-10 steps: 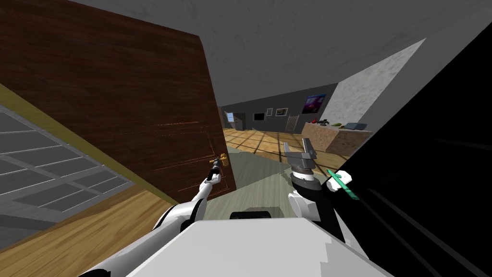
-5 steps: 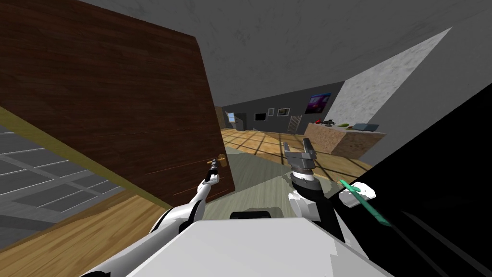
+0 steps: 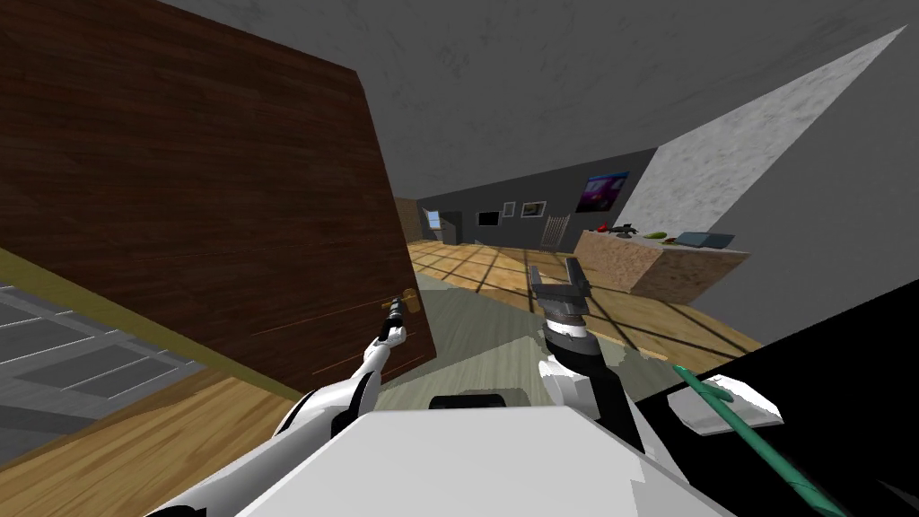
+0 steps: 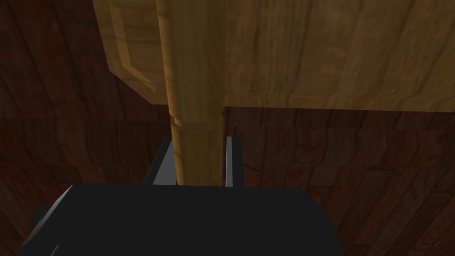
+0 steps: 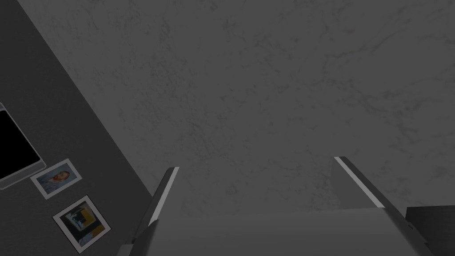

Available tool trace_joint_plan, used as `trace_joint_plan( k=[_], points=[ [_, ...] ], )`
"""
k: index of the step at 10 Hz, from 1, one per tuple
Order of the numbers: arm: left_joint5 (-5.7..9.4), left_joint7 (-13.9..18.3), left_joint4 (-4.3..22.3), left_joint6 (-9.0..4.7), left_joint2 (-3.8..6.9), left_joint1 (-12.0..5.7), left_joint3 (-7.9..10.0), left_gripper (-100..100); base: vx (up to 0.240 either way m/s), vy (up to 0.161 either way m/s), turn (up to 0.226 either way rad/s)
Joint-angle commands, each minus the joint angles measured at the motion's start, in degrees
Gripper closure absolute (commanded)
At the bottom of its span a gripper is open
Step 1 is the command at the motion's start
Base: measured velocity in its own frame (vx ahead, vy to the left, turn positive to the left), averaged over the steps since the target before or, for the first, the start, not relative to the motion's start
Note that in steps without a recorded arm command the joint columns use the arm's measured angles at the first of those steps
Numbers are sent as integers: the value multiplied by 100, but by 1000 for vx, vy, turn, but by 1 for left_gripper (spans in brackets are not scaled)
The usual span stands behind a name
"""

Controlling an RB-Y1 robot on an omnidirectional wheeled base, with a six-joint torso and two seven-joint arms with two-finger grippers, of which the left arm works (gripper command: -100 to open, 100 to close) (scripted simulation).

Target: Push the door open

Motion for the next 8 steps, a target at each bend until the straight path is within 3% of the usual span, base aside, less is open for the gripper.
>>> trace_joint_plan(
  k=[1,4,5,8],
  points=[
    [39,-49,-3,-6,57,-22,101,100,191,-102,72],
    [97,-105,17,-14,125,2,244,100,196,-54,53],
    [88,-83,42,0,125,26,218,100,86,-11,39],
    [166,-157,70,-36,219,52,404,100,174,-23,47]
  ],
)
